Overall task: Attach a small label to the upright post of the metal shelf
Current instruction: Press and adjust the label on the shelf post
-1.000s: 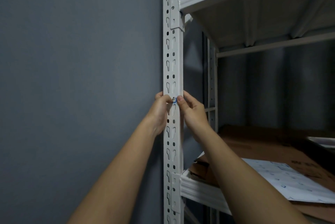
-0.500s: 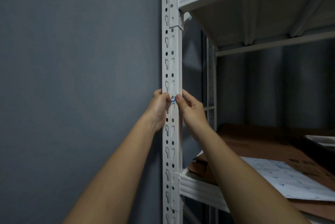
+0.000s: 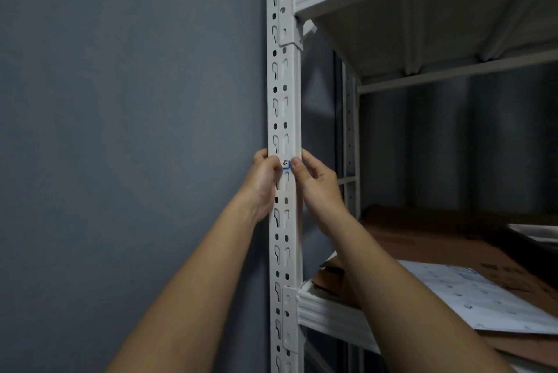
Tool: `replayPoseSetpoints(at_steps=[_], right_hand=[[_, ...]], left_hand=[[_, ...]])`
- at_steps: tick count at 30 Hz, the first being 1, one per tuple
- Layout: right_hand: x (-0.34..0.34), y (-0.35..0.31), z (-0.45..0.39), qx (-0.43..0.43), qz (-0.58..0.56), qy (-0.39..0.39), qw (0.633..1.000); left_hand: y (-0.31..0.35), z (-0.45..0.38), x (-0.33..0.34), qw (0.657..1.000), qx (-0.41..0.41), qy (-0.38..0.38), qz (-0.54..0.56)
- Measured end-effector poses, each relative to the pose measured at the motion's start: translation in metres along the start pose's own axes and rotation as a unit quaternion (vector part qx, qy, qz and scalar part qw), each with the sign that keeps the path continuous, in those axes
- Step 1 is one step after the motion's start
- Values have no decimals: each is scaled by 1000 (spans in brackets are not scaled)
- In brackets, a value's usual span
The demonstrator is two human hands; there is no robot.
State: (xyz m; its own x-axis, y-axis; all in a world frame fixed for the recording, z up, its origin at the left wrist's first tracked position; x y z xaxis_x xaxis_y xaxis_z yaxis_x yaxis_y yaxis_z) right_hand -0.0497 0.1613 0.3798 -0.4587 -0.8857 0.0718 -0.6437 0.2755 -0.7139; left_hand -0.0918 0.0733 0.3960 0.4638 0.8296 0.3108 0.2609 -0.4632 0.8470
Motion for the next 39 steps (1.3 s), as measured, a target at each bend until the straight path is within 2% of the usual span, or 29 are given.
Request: replayPoseSetpoints(at_steps=[2, 3, 6, 7, 9, 11, 13, 15, 16, 18, 26, 30, 39], right_hand=[[0, -1, 0, -3, 0, -3, 1000], [0, -2, 1, -6, -1, -3, 1000], [0, -3, 2, -17, 2, -10, 1000], [-1, -3, 2, -17, 4, -11, 1000], [-2, -2, 1, -18, 3, -17, 1000], [-3, -1, 1, -11, 0, -20, 1000], [-2, 0, 1, -6, 1, -20, 1000], [-1, 0, 1, 3, -4, -18, 1000], [-1, 1, 2, 7, -9, -17, 1000], [1, 2, 1, 16, -7, -12, 1000], [0, 8, -2, 10, 18, -8, 1000], [5, 15, -5, 4, 43, 19, 999], [11, 17, -4, 13, 67, 48, 997]], left_hand=[[1, 6, 2, 997, 14, 10, -71], [2, 7, 1, 997, 14, 14, -73], [0, 12, -1, 1000, 23, 0, 0], [-3, 15, -4, 998, 54, 5, -22], [-10, 25, -13, 974, 151, 48, -161], [-13, 35, -23, 910, 269, 121, -292], [-11, 40, -31, 822, 386, 176, -379], [-11, 38, -32, 742, 445, 220, -451], [-12, 37, -32, 720, 451, 235, -473], [-14, 34, -30, 717, 443, 245, -479], [-15, 28, -26, 759, 431, 256, -416], [-19, 23, -21, 774, 424, 257, -394], [-26, 13, -16, 759, 441, 234, -419]])
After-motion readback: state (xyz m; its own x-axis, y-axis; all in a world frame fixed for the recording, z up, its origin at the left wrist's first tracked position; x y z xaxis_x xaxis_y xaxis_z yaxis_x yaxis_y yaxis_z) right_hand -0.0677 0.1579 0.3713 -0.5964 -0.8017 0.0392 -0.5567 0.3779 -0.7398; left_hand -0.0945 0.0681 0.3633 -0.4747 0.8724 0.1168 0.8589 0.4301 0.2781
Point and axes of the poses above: each hand's wrist, its own z-axis away from the middle knuckle, its own x-axis out of the palm, y = z × x, the point moved 3 cm from there along -z, towards the middle knuckle, and after that the axes turned 2 degrees about y, right-handed, at the moved point
